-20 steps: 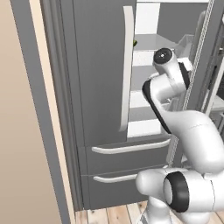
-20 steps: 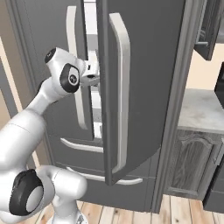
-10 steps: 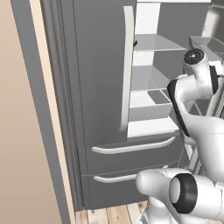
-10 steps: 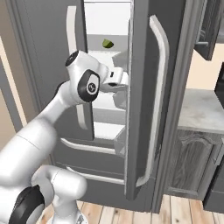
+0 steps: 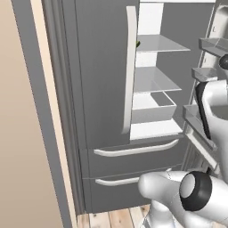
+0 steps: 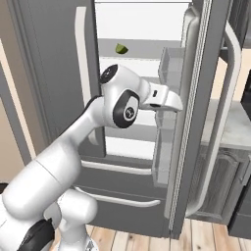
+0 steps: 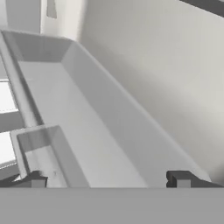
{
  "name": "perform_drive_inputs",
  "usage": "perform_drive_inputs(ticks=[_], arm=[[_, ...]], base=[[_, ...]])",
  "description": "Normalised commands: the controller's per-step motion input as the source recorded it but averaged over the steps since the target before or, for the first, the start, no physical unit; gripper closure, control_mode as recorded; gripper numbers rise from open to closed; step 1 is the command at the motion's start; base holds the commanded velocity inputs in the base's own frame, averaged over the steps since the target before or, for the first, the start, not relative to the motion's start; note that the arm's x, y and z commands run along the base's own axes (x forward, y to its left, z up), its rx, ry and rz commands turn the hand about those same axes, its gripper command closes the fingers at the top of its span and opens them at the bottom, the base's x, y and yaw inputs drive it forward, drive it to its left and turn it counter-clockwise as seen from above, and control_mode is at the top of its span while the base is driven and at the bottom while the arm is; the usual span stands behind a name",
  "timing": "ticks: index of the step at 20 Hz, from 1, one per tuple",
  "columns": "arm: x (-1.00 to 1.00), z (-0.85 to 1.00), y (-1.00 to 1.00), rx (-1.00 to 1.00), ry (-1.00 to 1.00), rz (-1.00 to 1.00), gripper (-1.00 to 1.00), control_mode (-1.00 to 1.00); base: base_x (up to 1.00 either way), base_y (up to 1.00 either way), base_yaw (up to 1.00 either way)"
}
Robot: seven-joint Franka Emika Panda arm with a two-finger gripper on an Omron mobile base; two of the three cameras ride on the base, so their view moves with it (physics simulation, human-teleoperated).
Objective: There is a bowl on the dining counter. Grab a lemon wedge from the fridge and place it in the bowl. Then get the liquor bottle and glass cup from the cabinet and place them next to the bowl.
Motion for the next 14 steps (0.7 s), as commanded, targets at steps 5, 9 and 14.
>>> perform_drive_inputs(ticks=[5,9,14], arm=[[0.01,-0.02,-0.76,0.1,0.0,0.04,-1.0,-1.0],[-0.29,0.0,0.11,0.01,-0.05,0.05,-1.0,-1.0],[-0.4,0.2,0.86,0.0,-0.05,0.03,-1.0,-1.0]], base=[[0.0,0.0,0.0],[0.0,0.0,0.0],[0.0,0.0,0.0]])
